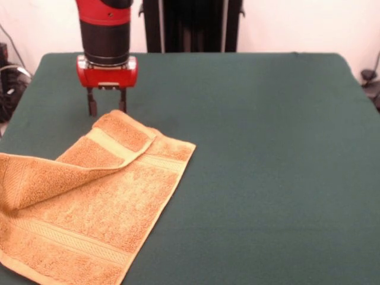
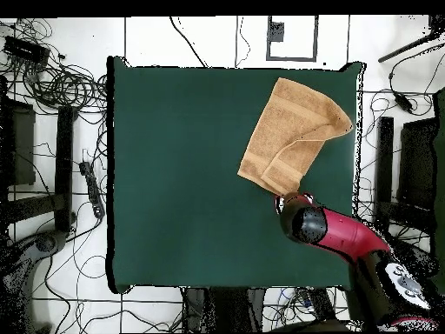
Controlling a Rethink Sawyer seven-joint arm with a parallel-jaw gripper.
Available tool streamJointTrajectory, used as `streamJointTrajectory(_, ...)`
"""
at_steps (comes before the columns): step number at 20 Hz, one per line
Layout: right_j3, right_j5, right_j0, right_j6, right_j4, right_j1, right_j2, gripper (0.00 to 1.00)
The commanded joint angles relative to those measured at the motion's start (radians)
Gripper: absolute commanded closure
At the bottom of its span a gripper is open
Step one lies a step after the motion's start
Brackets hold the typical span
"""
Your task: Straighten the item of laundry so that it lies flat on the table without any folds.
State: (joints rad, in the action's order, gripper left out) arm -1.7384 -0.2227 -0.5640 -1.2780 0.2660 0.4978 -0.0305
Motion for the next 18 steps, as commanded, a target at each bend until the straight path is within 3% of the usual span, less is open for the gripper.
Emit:
streamJointTrajectory(1, 0.005, -0.148, 0.003, 0.075, 0.072, -0.005, -0.167, 0.0)
streamJointTrajectory(8, 0.035, -0.17, 0.012, 0.069, 0.141, -0.01, -0.182, 0.0)
streamJointTrajectory(11, 0.07, -0.18, 0.064, -0.015, 0.131, -0.019, -0.127, 0.0)
streamJointTrajectory(18, 0.091, -0.212, 0.082, -0.077, 0.081, -0.018, -0.127, 0.0)
